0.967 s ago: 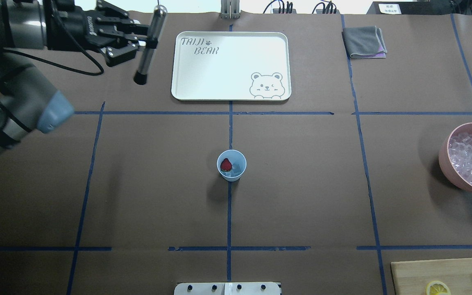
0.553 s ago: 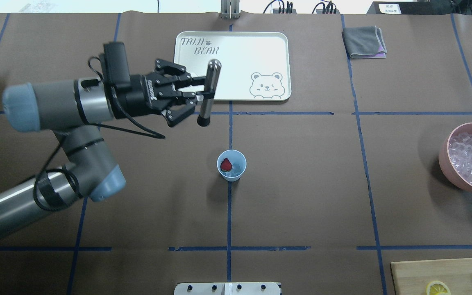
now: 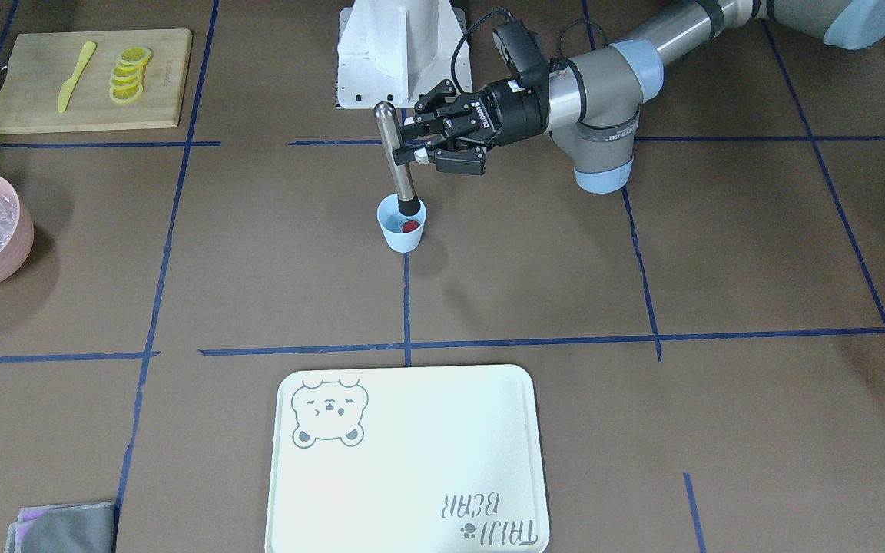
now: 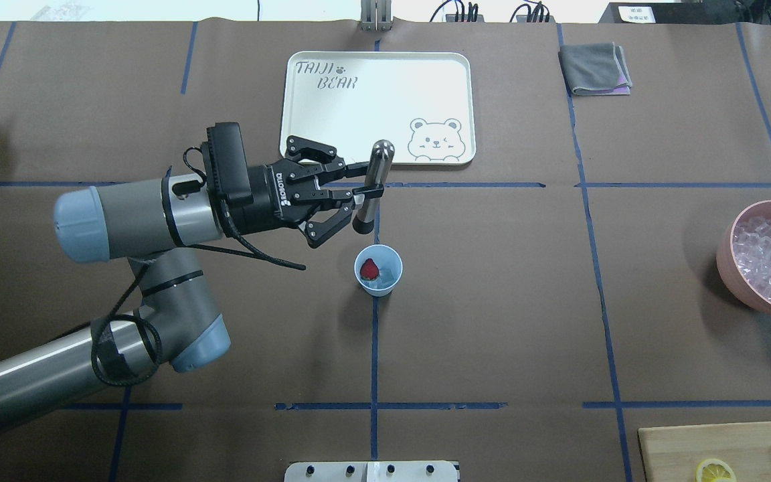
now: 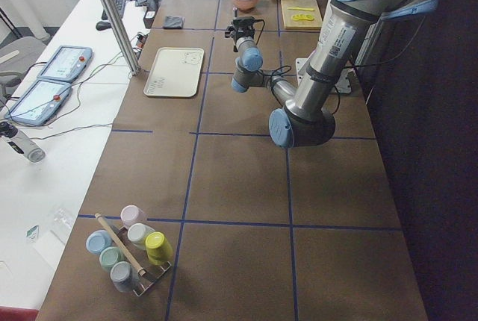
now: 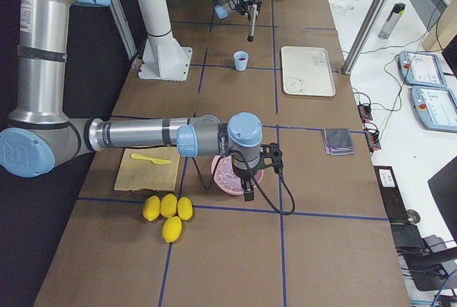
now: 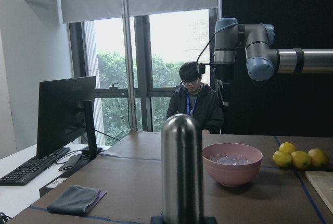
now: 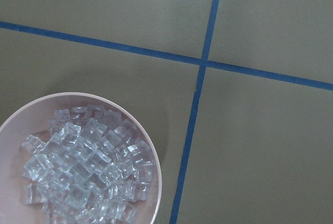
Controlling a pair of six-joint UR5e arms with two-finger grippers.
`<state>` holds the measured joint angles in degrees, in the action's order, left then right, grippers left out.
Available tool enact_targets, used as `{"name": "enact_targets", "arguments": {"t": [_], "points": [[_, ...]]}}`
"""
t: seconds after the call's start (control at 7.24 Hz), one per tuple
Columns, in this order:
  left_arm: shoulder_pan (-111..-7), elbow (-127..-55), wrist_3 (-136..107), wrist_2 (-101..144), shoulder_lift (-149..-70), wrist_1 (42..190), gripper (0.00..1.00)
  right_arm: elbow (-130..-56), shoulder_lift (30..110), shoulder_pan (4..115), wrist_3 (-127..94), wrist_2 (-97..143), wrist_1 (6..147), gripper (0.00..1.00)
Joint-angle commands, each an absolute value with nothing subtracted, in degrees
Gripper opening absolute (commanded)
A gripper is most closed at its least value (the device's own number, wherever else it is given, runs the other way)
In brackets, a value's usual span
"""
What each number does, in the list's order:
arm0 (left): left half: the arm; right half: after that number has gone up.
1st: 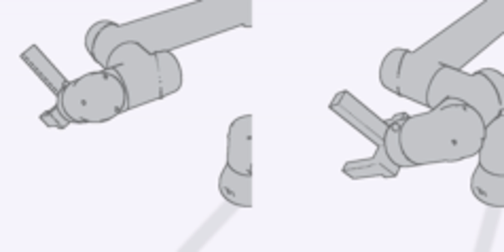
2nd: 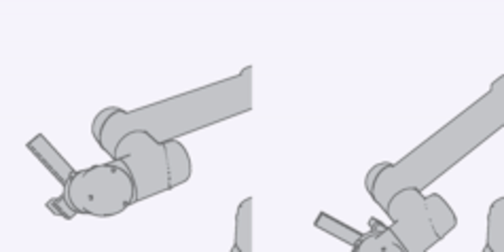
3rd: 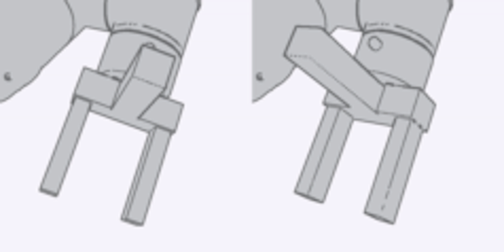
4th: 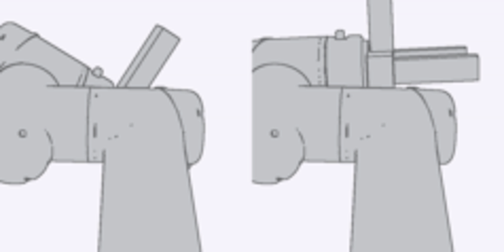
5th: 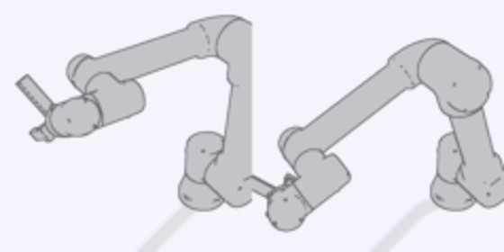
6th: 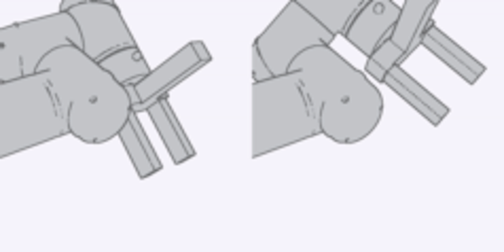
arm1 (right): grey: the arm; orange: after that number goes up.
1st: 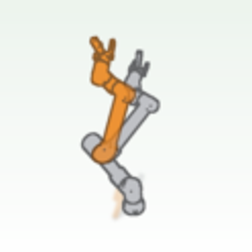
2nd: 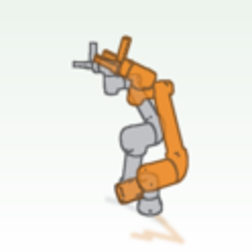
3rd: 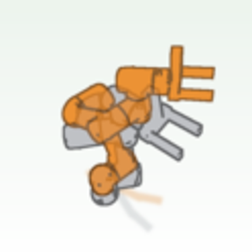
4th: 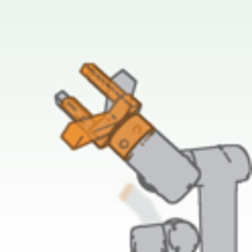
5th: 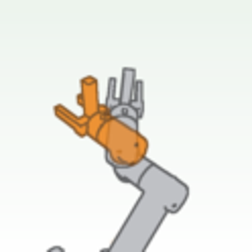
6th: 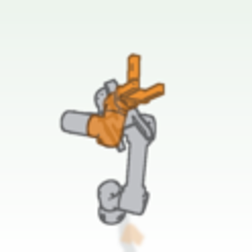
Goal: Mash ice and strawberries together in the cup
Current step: 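Press the muddler down into the cup onto the ice and strawberry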
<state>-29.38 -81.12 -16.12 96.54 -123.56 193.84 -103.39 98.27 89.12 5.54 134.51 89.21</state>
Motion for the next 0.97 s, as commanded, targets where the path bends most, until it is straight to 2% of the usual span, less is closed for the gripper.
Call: {"name": "enact_targets", "arguments": {"t": [0.0, 0.41, 0.83], "points": [[-25.07, -78.32, -11.72, 92.65, -123.66, 196.96, 0.00, -103.45, 98.44, 89.21, 5.71, 134.56, 89.21, 0.99], [-22.68, -73.41, -10.99, 90.28, -123.66, 200.99, 0.00, -103.36, 98.35, 89.12, 5.63, 134.56, 89.21, 0.99], [-20.66, -71.46, -9.68, 87.81, -124.01, 201.62, 0.00, -103.45, 98.44, 89.47, 5.71, 134.65, 89.30, 0.99]]}}
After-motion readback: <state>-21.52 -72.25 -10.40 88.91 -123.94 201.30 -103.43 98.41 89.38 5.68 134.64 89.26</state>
